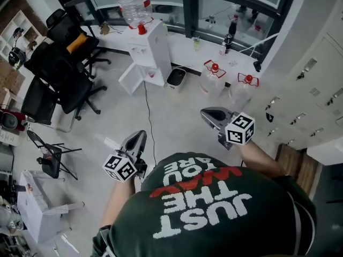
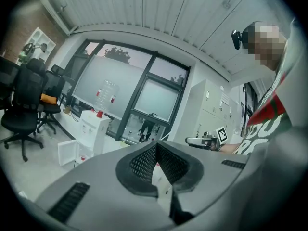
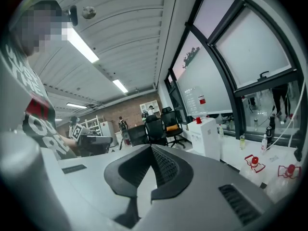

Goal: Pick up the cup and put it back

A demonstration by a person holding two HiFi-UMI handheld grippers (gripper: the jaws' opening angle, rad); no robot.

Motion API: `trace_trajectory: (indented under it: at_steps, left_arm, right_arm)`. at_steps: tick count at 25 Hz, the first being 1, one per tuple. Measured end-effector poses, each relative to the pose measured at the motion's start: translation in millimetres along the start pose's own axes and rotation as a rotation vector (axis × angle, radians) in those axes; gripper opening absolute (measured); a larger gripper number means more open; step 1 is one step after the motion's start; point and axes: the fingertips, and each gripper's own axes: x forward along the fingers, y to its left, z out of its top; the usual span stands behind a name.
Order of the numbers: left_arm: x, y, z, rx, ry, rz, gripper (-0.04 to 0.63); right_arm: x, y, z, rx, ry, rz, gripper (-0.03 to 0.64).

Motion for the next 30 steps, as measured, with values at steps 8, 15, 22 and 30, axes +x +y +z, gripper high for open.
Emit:
trace_trajectory:
  at_steps: [8,15,22,30]
  left_arm:
    - [22.7,50.4,-5.1,-0.046,0.010,0.008,0.008]
    - [39.9,183.5,15.2,-0.089,0.013,-0.047,0.008]
    - [54.8,350.6,74.3,-0.111,0.090,-0.110,0.008]
    - [93.5,454.2,107.1,-0.102,0.112,-0.166,0.008]
  right_arm:
    - [45.9,-33.8,0.2,0.012,0.032,-0.001,0.034]
    - [174.9,-55.0,19.2,-0.006,0.066,-0.043,0.034]
    - [341.0,-75.4,72.8,0.043,0.024,-0.107,0.034]
    - [444.7,-111.6,94.0,0.042,0.058,-0.141,0.034]
